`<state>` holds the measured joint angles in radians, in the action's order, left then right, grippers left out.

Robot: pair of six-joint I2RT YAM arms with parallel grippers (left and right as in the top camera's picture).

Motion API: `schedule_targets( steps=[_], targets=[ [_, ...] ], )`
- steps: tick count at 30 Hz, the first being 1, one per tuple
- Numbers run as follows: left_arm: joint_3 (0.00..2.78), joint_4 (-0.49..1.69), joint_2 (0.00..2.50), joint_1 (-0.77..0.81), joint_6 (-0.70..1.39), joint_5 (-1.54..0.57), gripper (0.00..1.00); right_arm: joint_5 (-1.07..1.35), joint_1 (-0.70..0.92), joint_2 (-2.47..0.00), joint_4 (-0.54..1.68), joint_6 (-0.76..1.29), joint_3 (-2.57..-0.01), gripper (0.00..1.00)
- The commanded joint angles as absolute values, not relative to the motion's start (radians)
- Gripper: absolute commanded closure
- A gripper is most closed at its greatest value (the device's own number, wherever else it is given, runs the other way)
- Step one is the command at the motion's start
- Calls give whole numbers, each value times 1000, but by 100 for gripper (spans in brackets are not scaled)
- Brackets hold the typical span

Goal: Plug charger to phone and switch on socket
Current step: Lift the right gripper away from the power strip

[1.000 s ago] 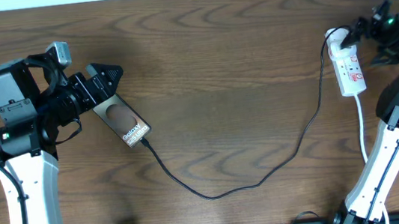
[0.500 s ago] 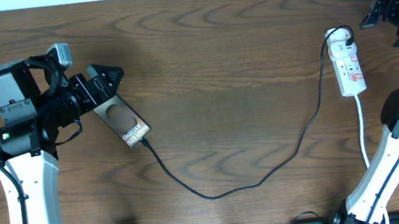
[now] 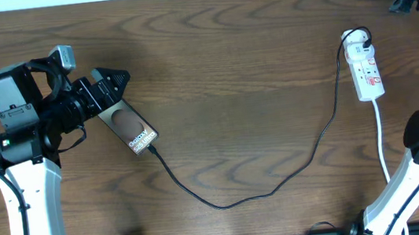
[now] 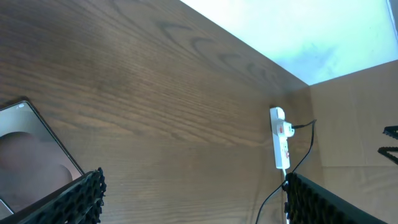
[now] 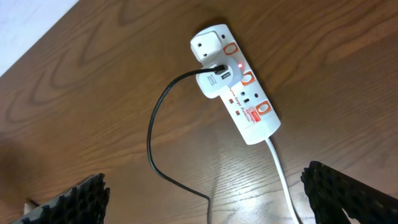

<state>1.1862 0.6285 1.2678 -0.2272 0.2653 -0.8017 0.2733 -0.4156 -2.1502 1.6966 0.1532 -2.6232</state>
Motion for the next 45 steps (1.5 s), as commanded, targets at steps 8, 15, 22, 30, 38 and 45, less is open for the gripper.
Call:
schedule_targets(
  steps=[8,15,22,30,38,45],
  targets=[
    [1197,632,1268,-224,263,-795,11,402,-411,-2062,1699,154,-2597,1],
    [1197,632,1268,-224,263,-795,11,393,-411,-1997,1699,101,-2596,1],
    [1197,632,1268,-224,263,-795,11,301,-411,-1913,1699,88,-2596,1],
    [1197,632,1268,-224,263,-795,11,238,-411,-1898,1698,89,-2596,1],
    [1197,632,1268,-224,263,-795,11,238,-411,-1898,1698,89,-2596,1],
    [1197,632,1268,-224,263,-795,11,238,-411,-1898,1698,89,-2596,1]
  ],
)
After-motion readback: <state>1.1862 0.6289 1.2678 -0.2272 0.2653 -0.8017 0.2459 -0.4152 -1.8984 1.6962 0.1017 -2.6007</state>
